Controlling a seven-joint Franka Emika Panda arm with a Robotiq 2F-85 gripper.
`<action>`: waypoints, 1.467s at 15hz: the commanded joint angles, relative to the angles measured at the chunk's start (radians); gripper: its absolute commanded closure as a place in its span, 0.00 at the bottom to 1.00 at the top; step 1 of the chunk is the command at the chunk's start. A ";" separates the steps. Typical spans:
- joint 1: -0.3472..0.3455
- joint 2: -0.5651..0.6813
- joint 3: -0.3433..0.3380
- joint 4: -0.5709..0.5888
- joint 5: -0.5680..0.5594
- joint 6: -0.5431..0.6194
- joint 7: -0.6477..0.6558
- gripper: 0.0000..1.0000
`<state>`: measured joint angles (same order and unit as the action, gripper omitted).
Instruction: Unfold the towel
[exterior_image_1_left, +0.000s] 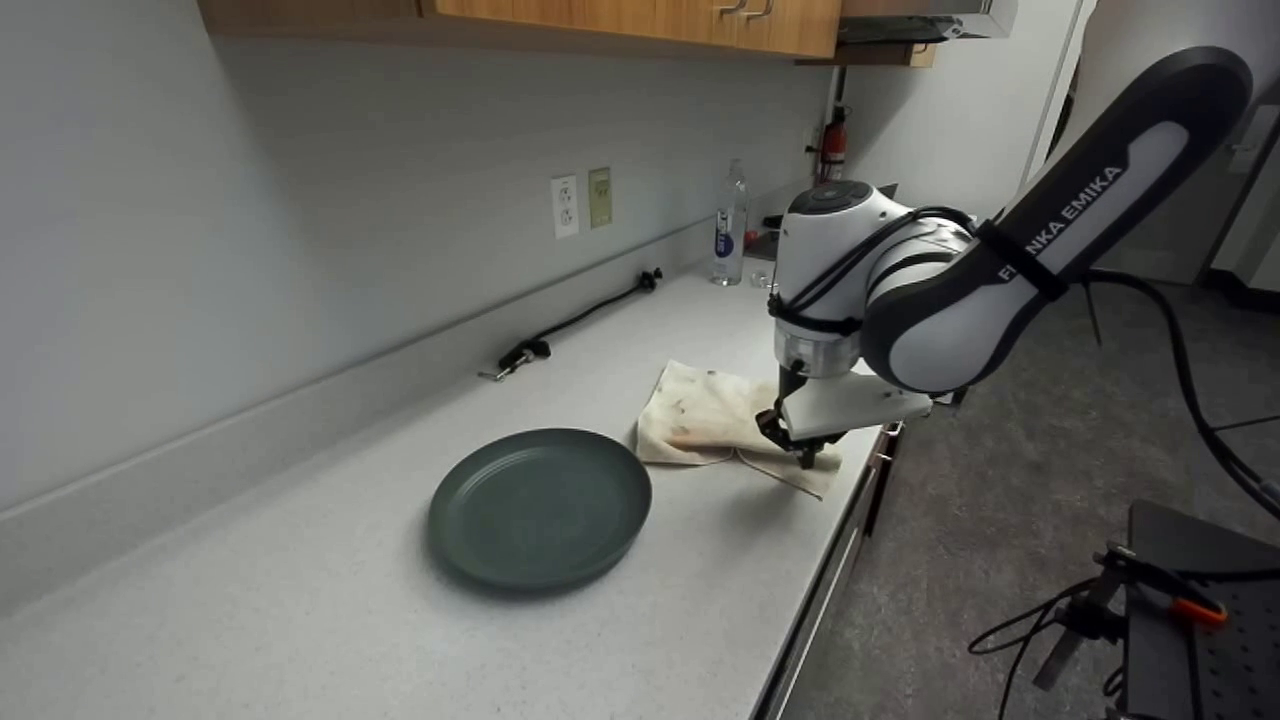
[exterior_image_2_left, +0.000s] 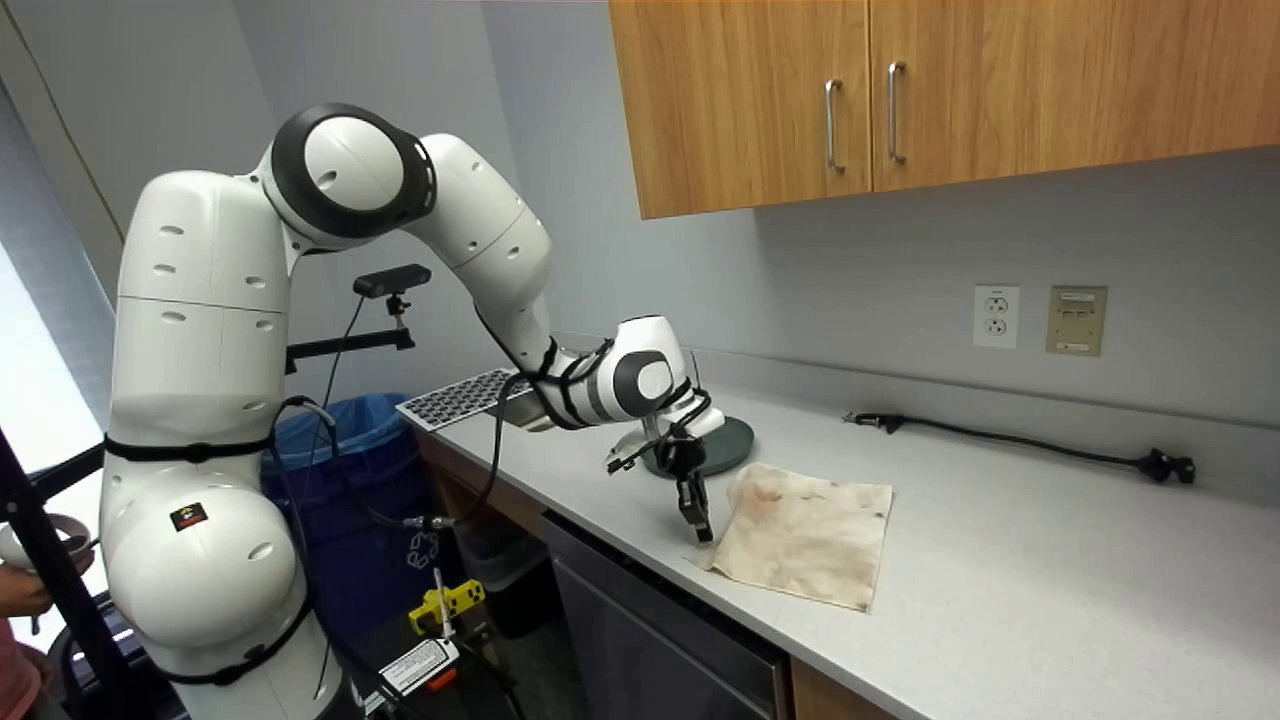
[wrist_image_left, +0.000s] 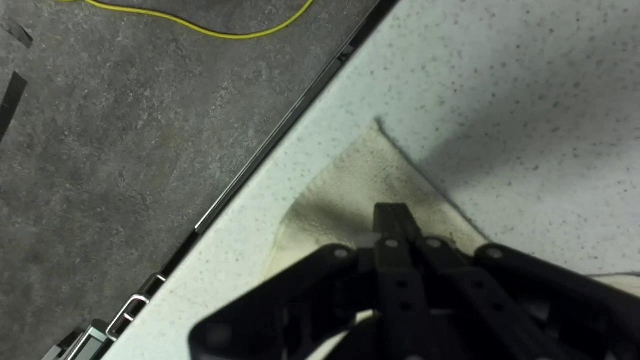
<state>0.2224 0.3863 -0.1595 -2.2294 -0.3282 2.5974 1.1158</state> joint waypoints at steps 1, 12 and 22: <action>-0.033 0.017 0.027 0.019 0.058 -0.016 -0.047 1.00; -0.098 0.039 0.092 0.027 0.239 -0.040 -0.209 1.00; -0.109 -0.018 0.217 0.017 0.486 -0.190 -0.530 1.00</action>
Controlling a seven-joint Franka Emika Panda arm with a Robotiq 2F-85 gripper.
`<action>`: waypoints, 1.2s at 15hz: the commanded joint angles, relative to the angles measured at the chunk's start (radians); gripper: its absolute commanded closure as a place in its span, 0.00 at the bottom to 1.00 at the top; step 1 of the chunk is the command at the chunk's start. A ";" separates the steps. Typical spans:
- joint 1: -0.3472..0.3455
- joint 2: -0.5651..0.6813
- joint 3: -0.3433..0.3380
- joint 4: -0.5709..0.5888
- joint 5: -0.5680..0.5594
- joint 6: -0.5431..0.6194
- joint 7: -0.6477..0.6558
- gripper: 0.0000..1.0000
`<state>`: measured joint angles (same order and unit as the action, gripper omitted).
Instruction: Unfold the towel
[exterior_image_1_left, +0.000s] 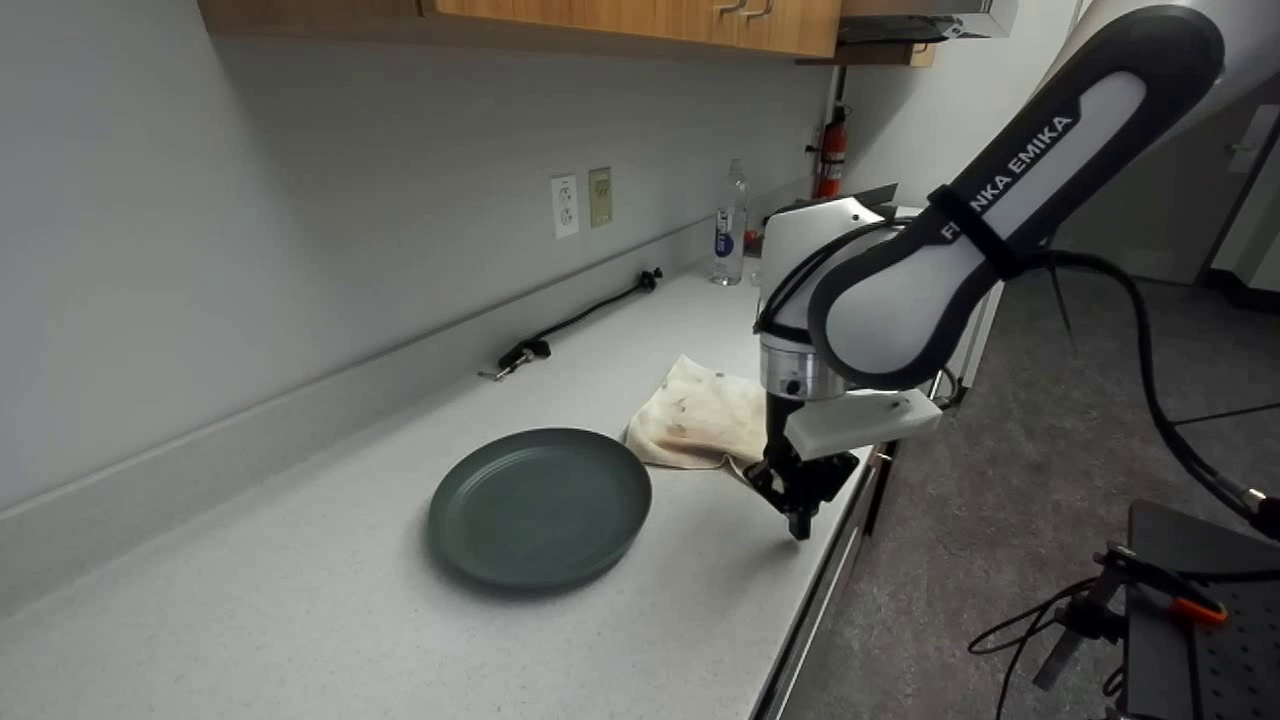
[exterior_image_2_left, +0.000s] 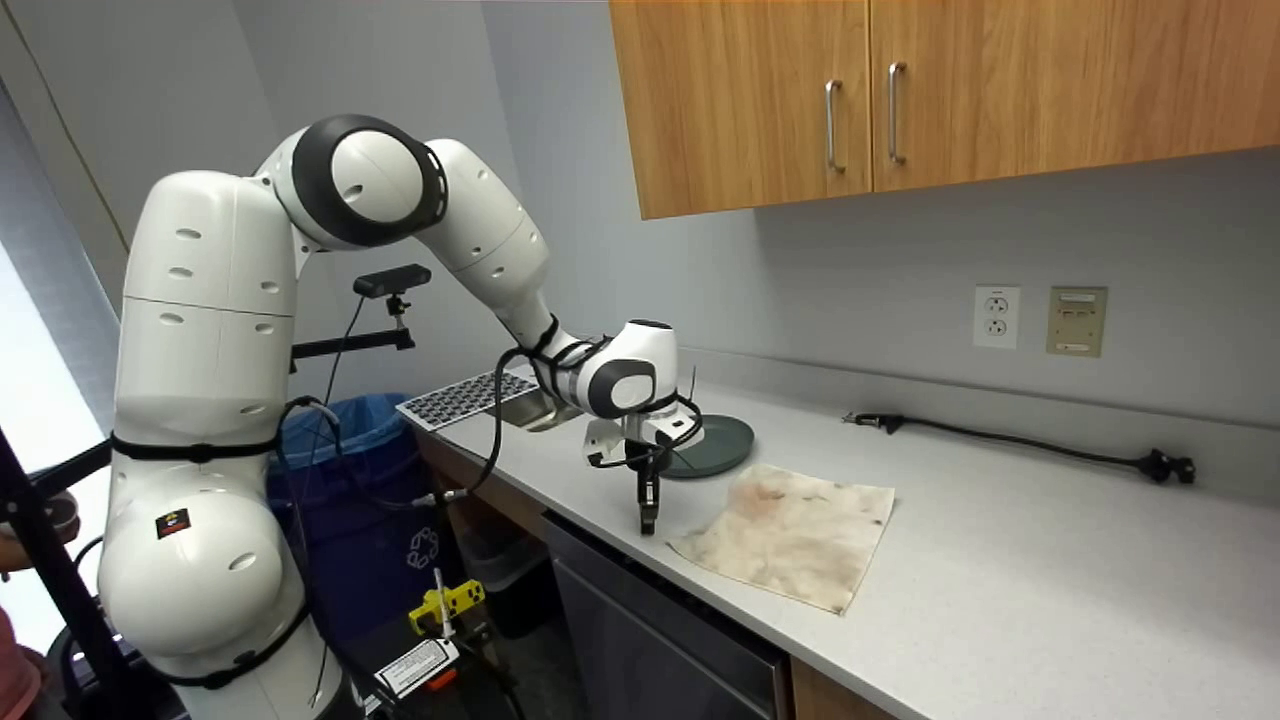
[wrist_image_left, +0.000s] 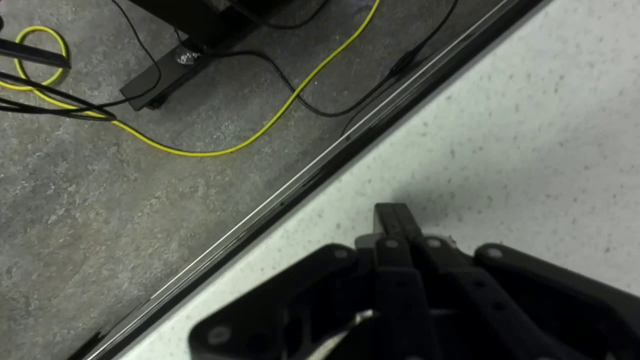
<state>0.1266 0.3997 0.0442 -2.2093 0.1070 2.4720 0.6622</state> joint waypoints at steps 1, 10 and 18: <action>-0.005 -0.037 0.004 -0.004 0.044 -0.068 -0.073 1.00; 0.050 -0.040 -0.084 0.018 -0.141 0.094 0.011 1.00; 0.065 0.064 -0.140 0.099 -0.169 0.154 0.076 1.00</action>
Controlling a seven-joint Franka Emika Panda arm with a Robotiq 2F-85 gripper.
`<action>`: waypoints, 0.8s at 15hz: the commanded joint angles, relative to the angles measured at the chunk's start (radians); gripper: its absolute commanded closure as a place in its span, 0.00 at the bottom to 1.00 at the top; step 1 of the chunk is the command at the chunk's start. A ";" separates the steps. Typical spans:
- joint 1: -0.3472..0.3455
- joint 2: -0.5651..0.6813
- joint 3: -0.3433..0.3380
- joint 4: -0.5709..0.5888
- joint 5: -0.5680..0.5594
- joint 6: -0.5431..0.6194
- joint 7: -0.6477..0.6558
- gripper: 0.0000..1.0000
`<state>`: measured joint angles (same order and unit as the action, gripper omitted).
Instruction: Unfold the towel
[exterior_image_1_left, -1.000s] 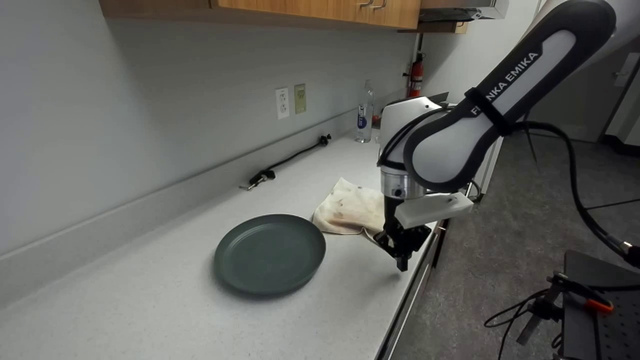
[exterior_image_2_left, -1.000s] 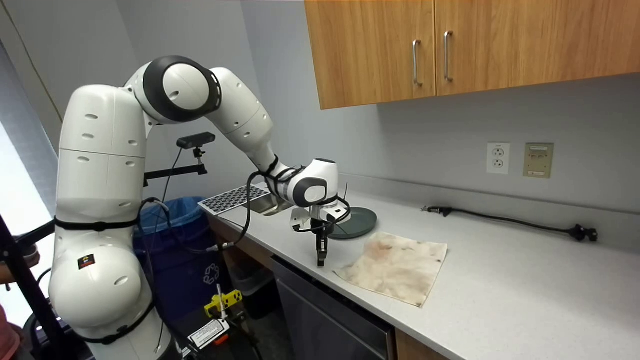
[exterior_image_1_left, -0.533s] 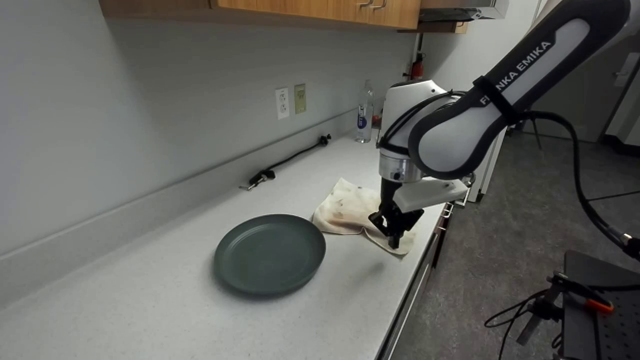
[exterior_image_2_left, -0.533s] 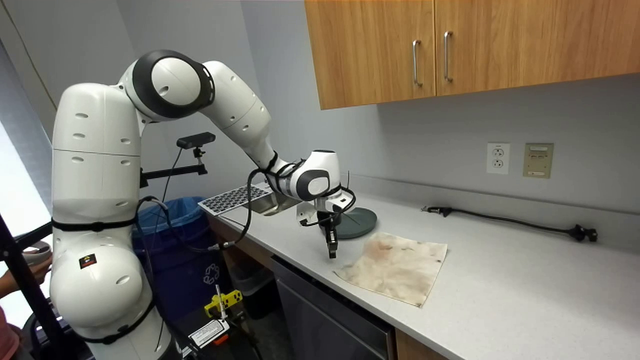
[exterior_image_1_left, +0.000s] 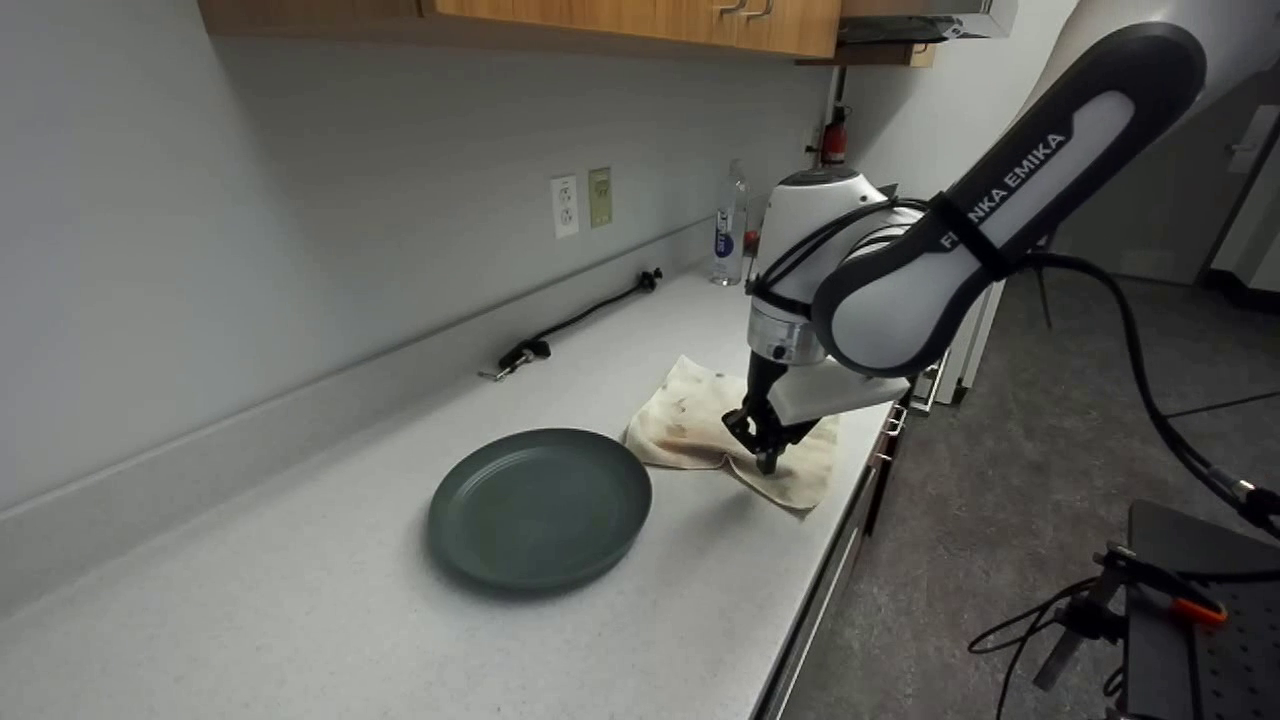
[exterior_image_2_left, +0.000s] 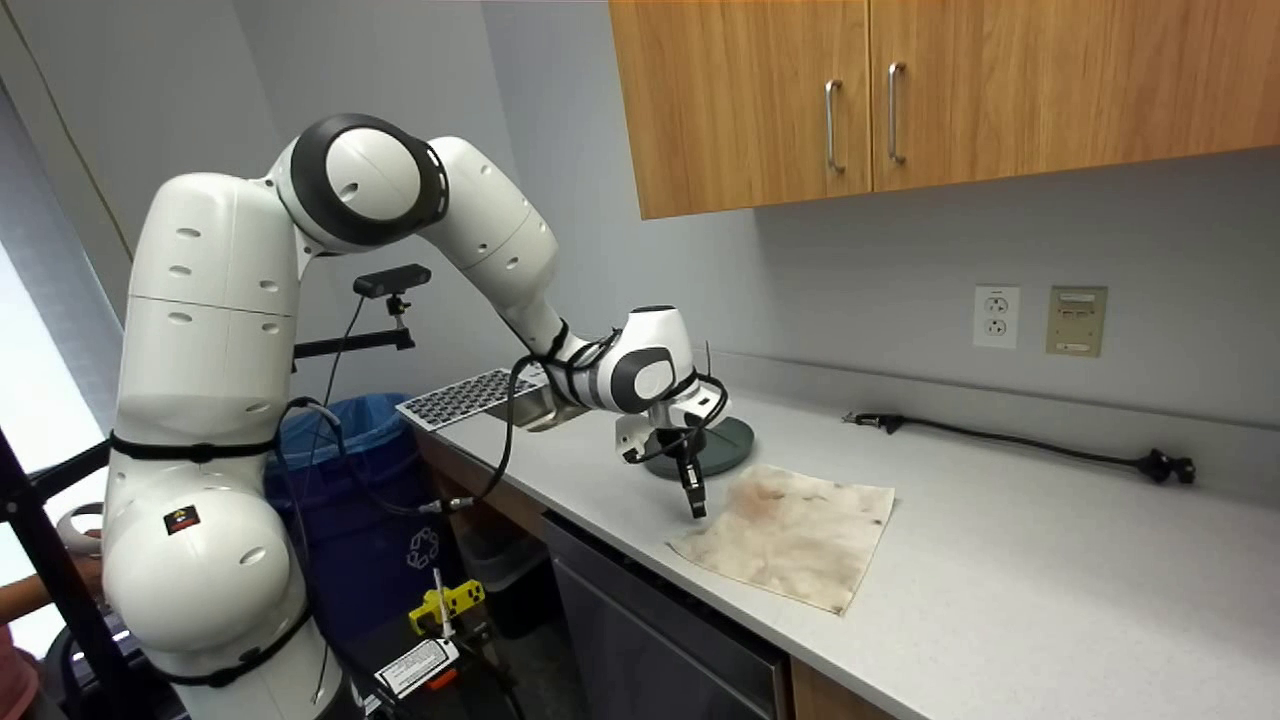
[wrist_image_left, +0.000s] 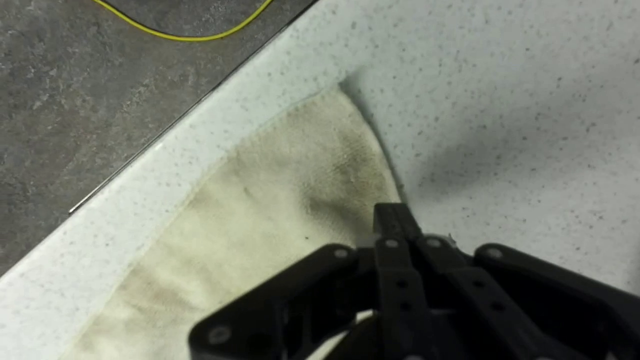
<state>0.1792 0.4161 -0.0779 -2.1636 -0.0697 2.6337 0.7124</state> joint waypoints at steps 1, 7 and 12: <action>0.008 0.062 -0.016 0.068 0.018 -0.018 0.025 1.00; 0.012 0.127 -0.024 0.136 0.039 -0.037 0.036 1.00; -0.009 0.139 -0.005 0.160 0.081 -0.094 0.015 1.00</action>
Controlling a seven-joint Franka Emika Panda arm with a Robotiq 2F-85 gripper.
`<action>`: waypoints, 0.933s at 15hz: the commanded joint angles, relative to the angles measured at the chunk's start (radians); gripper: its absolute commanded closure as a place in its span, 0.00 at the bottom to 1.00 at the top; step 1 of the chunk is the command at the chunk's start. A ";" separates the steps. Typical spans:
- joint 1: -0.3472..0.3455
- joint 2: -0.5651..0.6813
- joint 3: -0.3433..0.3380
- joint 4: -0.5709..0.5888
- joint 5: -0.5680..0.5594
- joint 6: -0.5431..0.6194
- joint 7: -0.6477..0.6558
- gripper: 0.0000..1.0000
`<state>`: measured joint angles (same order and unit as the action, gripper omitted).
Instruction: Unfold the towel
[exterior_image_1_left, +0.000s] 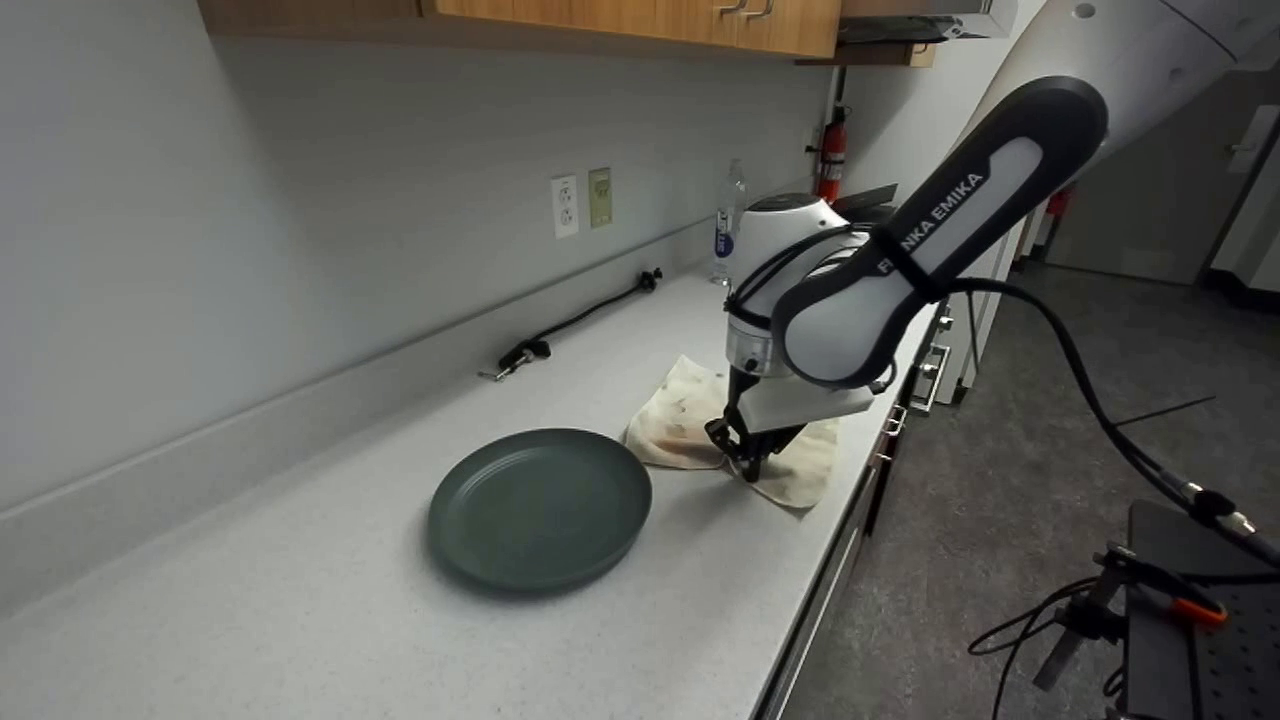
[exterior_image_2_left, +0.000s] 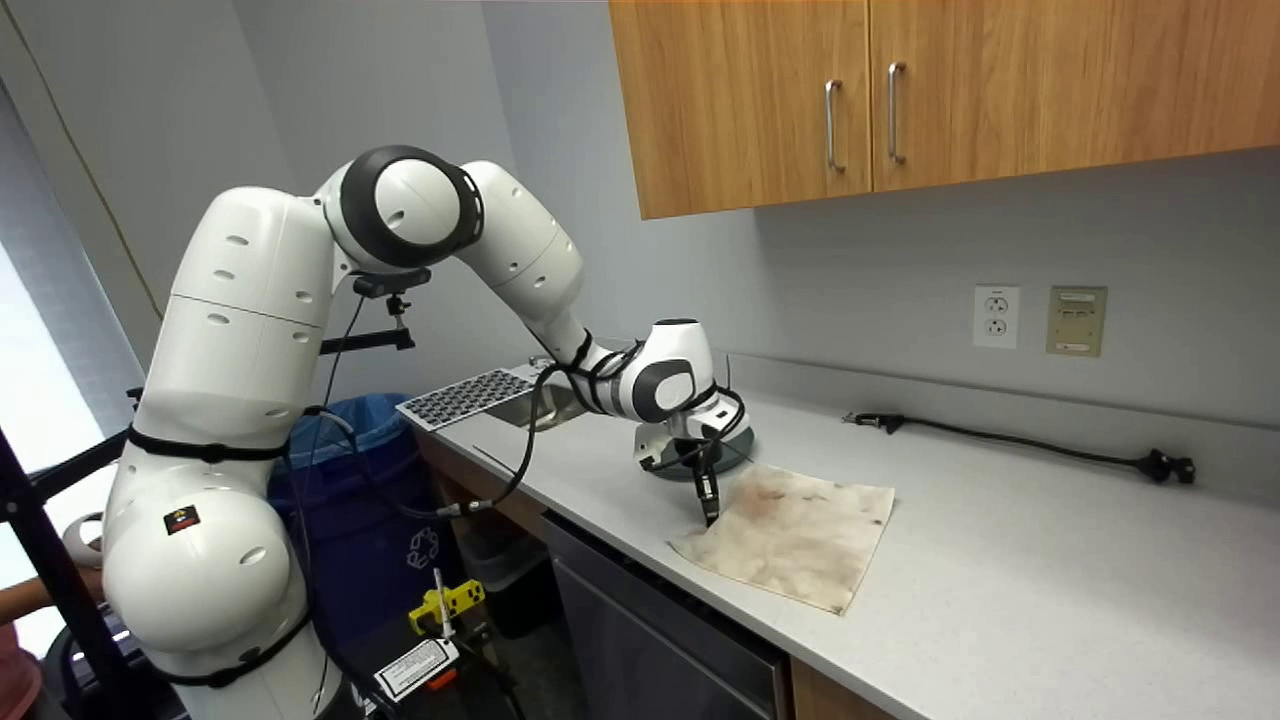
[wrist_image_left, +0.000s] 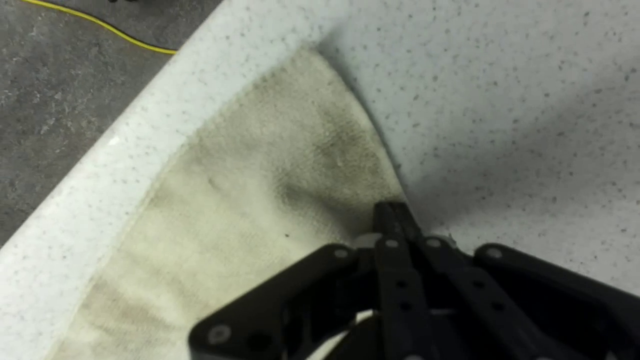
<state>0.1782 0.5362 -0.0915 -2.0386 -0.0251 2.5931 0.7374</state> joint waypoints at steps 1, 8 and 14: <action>-0.023 0.013 0.025 0.033 0.060 -0.077 -0.032 1.00; -0.053 -0.022 0.077 0.019 0.161 -0.155 -0.126 1.00; -0.047 -0.026 0.081 0.019 0.161 -0.146 -0.144 1.00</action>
<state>0.1399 0.5295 -0.0229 -2.0173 0.1082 2.4680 0.6354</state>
